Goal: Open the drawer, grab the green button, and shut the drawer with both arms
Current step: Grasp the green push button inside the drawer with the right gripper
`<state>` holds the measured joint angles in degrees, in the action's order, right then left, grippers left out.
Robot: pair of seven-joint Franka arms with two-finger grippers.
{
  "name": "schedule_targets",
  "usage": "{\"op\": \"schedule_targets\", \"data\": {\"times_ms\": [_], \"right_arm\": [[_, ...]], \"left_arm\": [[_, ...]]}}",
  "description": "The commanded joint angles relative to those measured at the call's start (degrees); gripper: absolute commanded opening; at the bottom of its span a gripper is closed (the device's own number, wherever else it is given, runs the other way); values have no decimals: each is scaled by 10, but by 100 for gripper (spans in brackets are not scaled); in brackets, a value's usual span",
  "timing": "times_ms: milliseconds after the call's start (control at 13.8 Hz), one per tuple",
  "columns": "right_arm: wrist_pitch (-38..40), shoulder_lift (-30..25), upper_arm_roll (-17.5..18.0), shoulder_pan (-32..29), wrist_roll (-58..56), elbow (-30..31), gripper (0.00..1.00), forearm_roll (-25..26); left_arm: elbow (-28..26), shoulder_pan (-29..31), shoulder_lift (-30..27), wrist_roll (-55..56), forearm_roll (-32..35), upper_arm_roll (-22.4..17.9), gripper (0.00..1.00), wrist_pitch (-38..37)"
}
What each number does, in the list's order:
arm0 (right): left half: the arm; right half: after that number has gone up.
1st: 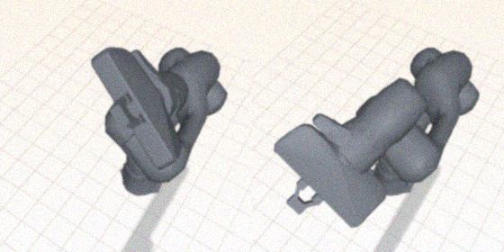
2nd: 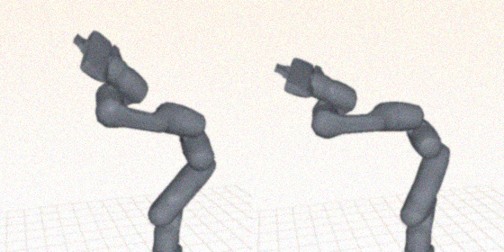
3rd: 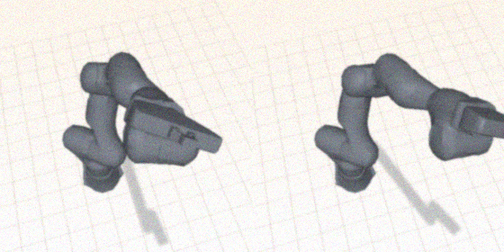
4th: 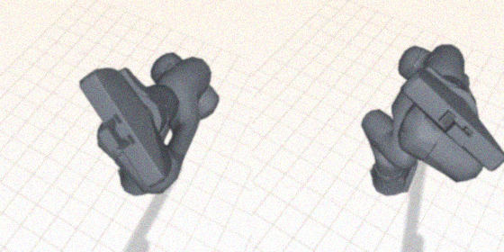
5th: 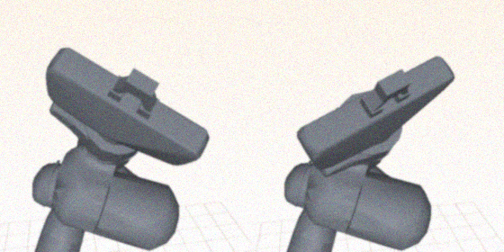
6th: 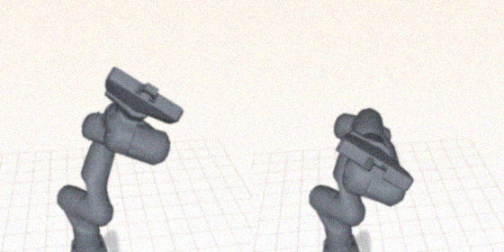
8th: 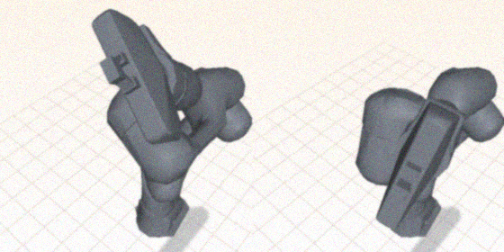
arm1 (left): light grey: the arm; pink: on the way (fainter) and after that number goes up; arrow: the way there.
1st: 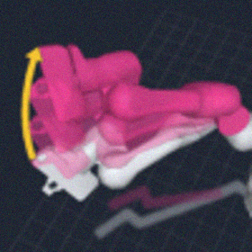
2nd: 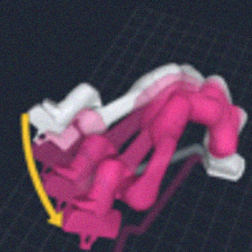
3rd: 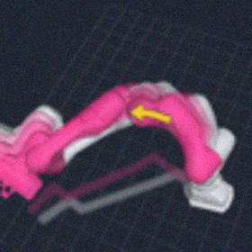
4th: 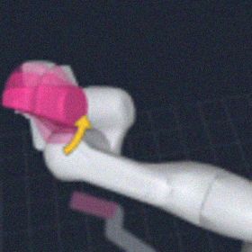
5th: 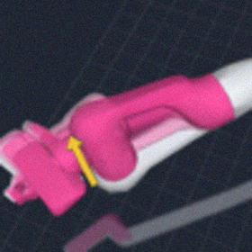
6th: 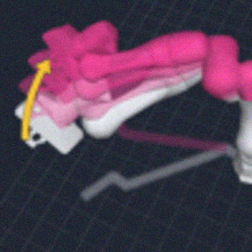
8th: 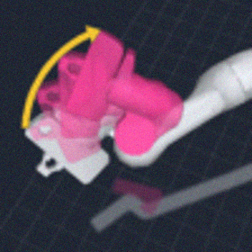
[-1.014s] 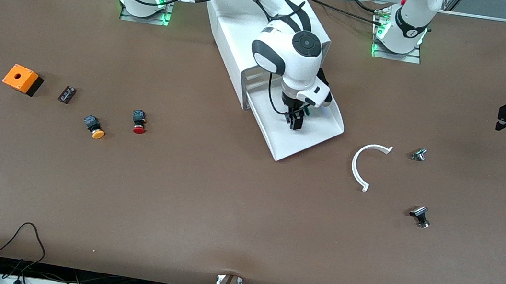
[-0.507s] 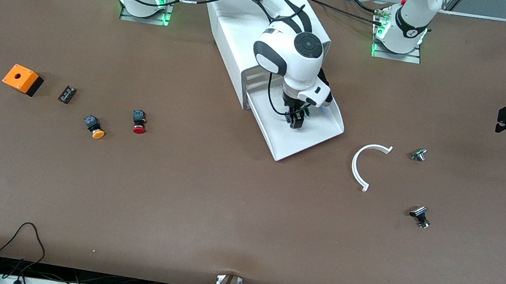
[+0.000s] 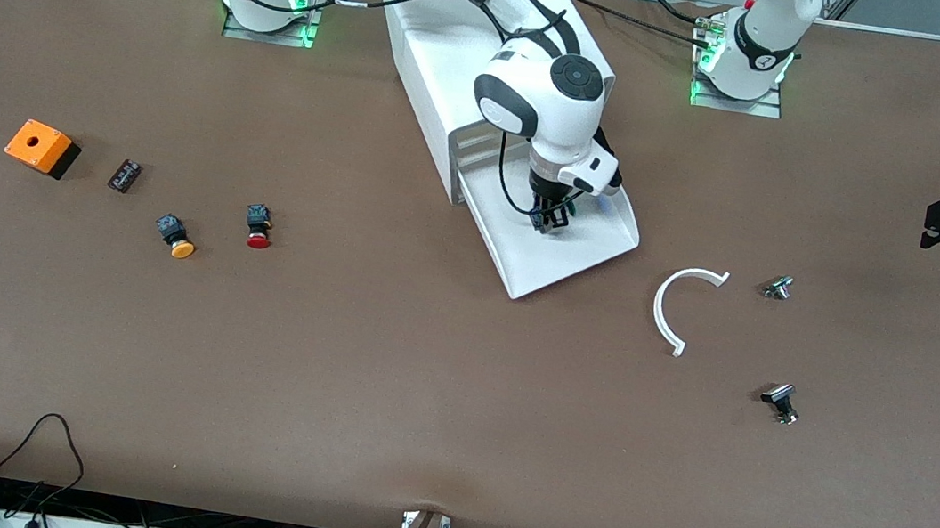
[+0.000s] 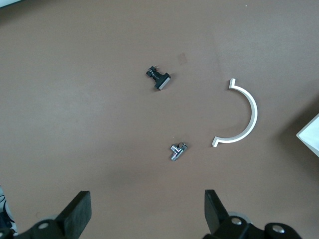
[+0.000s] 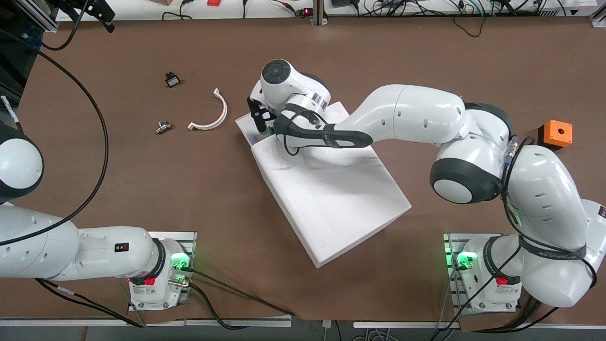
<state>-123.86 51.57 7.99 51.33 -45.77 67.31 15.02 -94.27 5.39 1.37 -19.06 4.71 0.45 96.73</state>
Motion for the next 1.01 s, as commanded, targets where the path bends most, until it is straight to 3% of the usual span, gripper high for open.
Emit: {"op": "schedule_targets", "data": {"times_ms": [0, 290, 580, 797, 942], "right_arm": [[-6, 15, -10, 25, 75, -15, 40, 29], [4, -14, -12, 27, 151, -16, 36, 49], [58, -81, -18, -10, 158, -18, 36, 10], [64, -120, -18, -49, 158, -17, 36, 0], [64, -138, -30, -77, 161, -16, 37, -35]], "left_arm": [[32, -1, 19, 4, 3, -2, 100, -21], [32, -2, 23, 4, 3, -2, 100, -21], [49, -4, 29, 4, 3, -1, 100, -34], [52, -6, 36, -4, -6, 3, 100, -31], [44, -6, 47, -6, -6, 3, 100, -32]]}}
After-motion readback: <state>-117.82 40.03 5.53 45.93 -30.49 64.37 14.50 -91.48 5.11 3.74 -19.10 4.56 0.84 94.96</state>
